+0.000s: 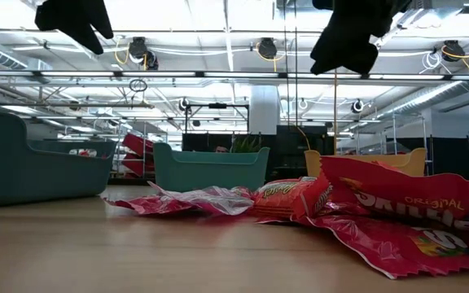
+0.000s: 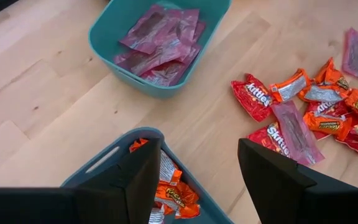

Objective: Sort candy
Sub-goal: Put the red candy into the yellow bin

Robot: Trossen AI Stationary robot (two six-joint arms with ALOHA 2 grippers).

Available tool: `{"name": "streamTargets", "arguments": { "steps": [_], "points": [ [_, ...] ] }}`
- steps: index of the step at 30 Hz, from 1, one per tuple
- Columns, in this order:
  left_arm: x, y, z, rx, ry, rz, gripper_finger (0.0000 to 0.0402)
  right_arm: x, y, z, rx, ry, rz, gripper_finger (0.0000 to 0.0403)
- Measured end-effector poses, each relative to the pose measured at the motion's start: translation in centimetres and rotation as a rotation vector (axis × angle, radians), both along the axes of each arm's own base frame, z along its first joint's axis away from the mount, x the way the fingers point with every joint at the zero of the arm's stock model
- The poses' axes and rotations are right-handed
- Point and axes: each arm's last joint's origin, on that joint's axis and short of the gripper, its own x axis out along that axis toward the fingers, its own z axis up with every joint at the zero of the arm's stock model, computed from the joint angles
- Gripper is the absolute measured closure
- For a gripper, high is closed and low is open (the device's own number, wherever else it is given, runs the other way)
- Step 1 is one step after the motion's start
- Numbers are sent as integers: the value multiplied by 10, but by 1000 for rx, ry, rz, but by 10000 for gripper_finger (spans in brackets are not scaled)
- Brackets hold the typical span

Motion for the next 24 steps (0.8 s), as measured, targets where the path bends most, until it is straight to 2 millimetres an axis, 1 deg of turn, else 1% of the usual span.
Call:
{"name": "streamTargets", "arguments": {
  "steps": [7, 13, 17, 24],
  "points": [
    [3, -1, 2, -15, -38, 0, 178, 5, 2, 0, -6, -32, 18, 277],
    [3, -1, 2, -11, -37, -6, 178, 10, 3, -8, 4, -2, 3, 268],
    [3, -1, 2, -15, -40, -2, 178, 12, 4, -13, 4, 12, -1, 238],
    [4, -1, 2, -17, -46, -2, 178, 14, 3, -12, -22, -11, -20, 155]
  ]
}}
